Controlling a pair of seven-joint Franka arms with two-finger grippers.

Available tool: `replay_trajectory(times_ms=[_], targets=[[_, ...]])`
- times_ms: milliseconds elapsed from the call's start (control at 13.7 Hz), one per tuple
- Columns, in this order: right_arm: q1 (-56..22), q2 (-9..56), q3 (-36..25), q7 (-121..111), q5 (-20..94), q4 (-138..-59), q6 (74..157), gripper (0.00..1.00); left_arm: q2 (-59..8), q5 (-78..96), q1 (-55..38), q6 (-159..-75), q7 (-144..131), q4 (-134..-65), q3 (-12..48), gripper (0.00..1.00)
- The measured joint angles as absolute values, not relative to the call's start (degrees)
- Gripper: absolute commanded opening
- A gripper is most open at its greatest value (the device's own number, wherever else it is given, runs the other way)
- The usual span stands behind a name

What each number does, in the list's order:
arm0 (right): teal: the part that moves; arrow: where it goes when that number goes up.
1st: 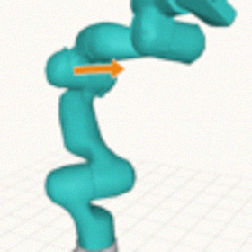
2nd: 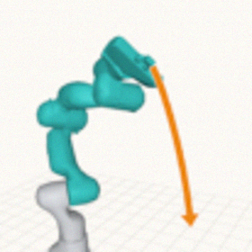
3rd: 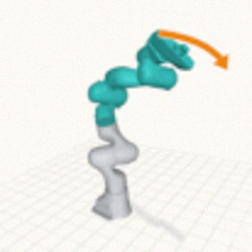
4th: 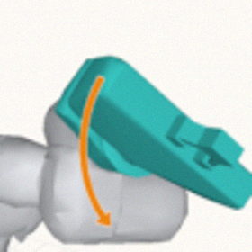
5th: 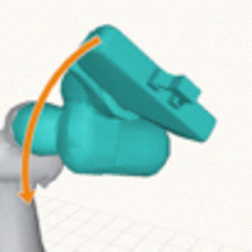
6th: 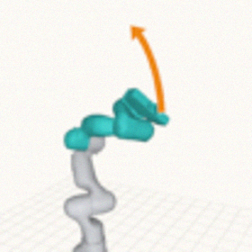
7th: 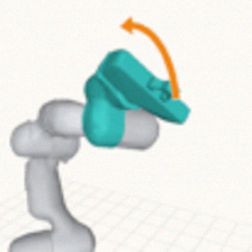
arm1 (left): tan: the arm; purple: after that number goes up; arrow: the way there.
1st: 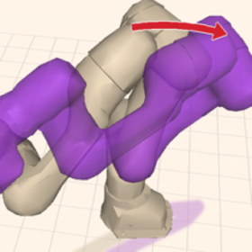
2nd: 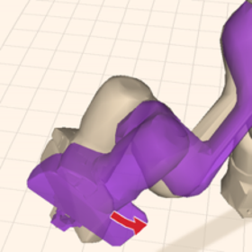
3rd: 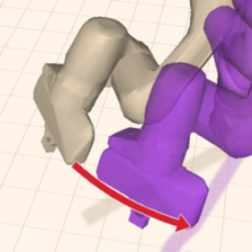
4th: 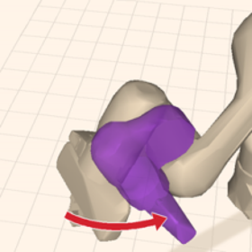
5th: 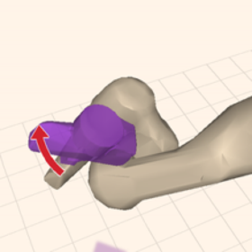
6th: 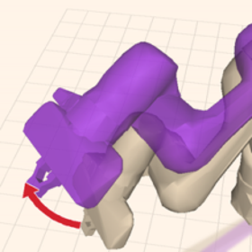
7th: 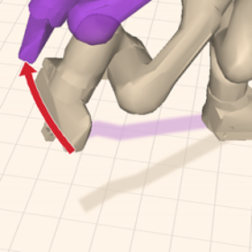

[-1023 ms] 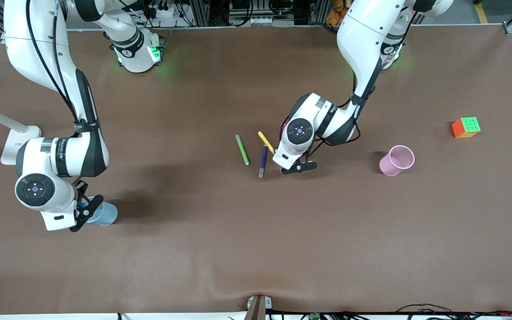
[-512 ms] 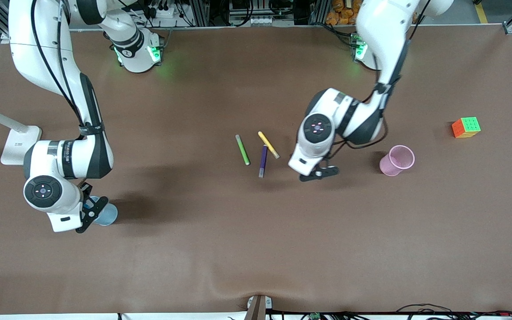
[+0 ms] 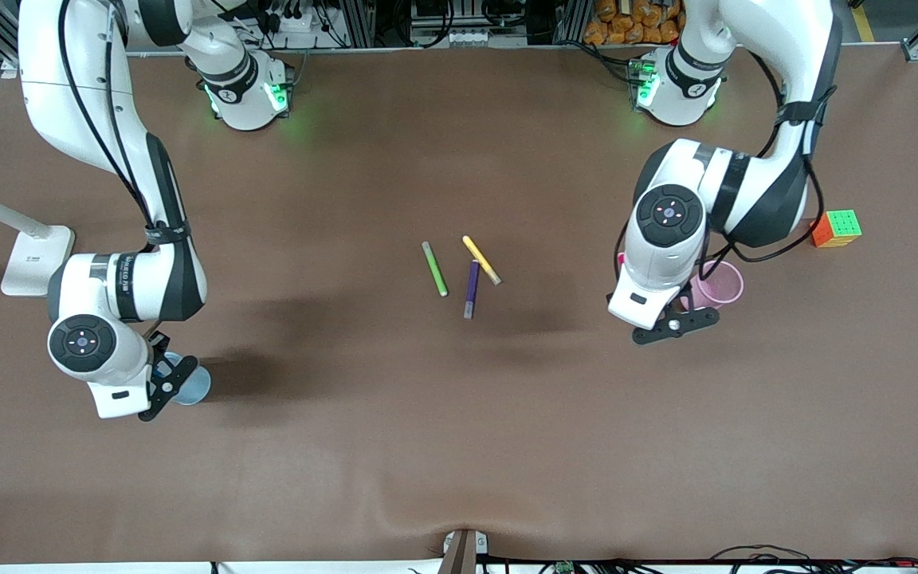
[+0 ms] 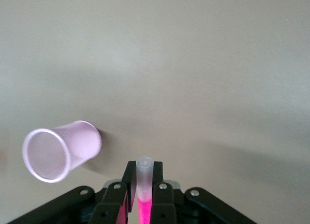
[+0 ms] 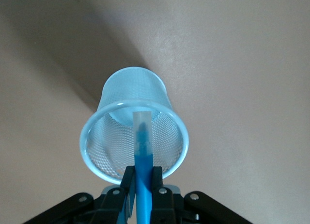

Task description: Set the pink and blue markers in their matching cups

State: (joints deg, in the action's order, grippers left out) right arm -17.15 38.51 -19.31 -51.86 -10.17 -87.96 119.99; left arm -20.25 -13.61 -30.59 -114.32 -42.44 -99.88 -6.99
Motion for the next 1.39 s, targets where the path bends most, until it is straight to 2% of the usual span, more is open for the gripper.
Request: replay_trajectory(times_ms=[146, 219, 292, 585, 950, 1169, 1388], targets=[[-17.16, 38.56, -19.31, -51.41, -10.18, -87.96, 120.25, 0.39, -19.47, -18.12, -30.43, -113.04, -42.45, -100.07, -6.96, 0.00], [-17.19, 38.56, -19.30, -51.34, -10.17, -87.96, 120.29, 0.43, -18.99, -20.24, -29.95, -112.65, -42.47, -100.43, -6.96, 0.00], [-17.27, 38.56, -19.29, -51.29, -10.18, -87.96, 120.32, 0.52, -18.36, -21.75, -29.28, -112.45, -42.47, -101.10, -6.98, 0.00], [-17.42, 38.56, -19.28, -51.23, -10.18, -87.95, 120.39, 0.53, -15.89, -29.97, -27.53, -112.40, -43.41, -105.72, -6.98, 0.00], [-17.42, 38.21, -19.34, -51.19, -10.11, -85.71, 120.58, 0.64, -11.31, -42.09, -27.54, -112.76, -50.86, -112.96, -6.03, 0.00], [-17.36, 35.98, -19.63, -50.70, -3.49, -84.53, 119.96, 0.65, -11.16, -48.65, -27.65, -115.72, -60.39, -117.68, -4.78, 0.00], [-17.12, 31.91, -19.94, -46.70, 1.53, -84.19, 115.67, 0.65, -12.18, -52.24, -27.73, -117.36, -66.40, -119.84, -4.43, 0.00]])
